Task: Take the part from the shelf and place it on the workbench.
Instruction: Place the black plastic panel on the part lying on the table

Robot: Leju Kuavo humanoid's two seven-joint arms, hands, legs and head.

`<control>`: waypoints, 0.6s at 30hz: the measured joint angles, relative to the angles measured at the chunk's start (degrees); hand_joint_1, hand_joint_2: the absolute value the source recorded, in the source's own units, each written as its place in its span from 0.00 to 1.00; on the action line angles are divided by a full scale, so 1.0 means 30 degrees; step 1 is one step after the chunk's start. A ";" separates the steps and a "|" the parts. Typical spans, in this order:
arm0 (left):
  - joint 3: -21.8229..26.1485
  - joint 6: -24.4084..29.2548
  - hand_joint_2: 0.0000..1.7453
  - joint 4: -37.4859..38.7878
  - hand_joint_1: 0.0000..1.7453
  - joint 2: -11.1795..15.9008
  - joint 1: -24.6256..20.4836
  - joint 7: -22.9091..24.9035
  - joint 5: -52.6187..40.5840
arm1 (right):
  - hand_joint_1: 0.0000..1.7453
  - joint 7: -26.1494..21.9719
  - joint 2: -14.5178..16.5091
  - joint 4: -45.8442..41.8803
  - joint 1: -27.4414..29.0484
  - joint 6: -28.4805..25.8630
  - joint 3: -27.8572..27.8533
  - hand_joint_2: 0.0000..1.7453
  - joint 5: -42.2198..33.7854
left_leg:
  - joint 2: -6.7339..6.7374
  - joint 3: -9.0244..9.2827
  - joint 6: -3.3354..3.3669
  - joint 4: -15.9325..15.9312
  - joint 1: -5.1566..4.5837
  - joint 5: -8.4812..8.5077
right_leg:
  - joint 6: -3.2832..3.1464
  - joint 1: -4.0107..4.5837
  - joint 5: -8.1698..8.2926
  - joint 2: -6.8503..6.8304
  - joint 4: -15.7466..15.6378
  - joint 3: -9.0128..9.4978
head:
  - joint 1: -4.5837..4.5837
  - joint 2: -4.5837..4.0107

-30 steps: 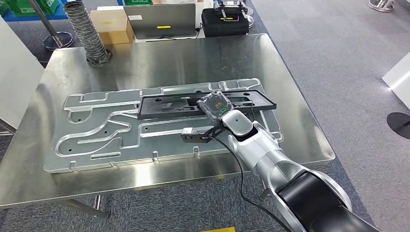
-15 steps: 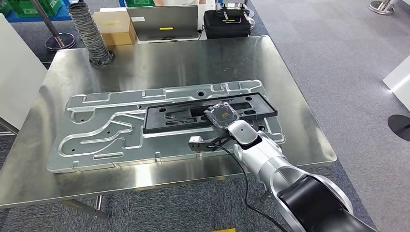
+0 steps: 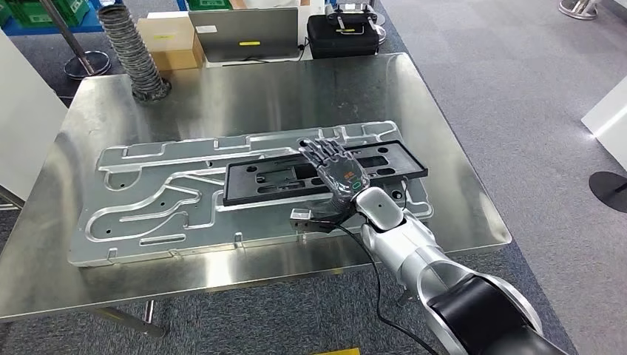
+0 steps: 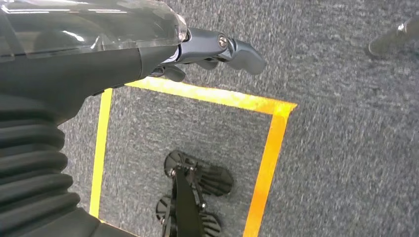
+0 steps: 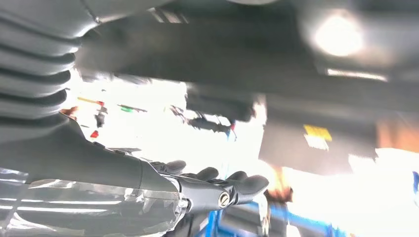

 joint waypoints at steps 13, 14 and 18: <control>0.0007 -0.0113 0.00 0.0000 0.00 -0.0044 0.0006 -0.0029 0.0367 | 0.00 -0.3486 -0.0103 -0.7940 0.2404 -0.2340 -0.1441 0.00 -0.4324 | 0.0056 -0.0052 0.0373 -0.0053 0.0011 0.0098 | 0.0108 -0.0037 -0.0219 -0.0157 0.0728 -0.0324 | 0.0004 0.0000; 0.0022 -0.0151 0.00 0.0000 0.00 -0.0062 0.0012 -0.0064 0.0482 | 0.00 -0.3637 -0.0260 -0.8858 0.2680 -0.2340 -0.1594 0.00 -0.4857 | 0.0049 -0.0060 0.0287 -0.0057 0.0006 0.0094 | 0.0028 0.0036 -0.0092 -0.0175 0.0128 -0.0054 | 0.0004 0.0000; 0.0182 -0.0496 0.00 0.0002 0.00 -0.0115 0.0107 -0.0233 0.1128 | 0.00 -0.4189 -0.1259 -1.3103 0.4691 -0.2344 -0.2910 0.00 -0.7106 | 0.0088 -0.0196 -0.0091 0.0232 -0.0007 -0.0094 | -0.0259 0.0021 -0.0027 -0.0252 -0.0303 0.0167 | 0.0002 0.0000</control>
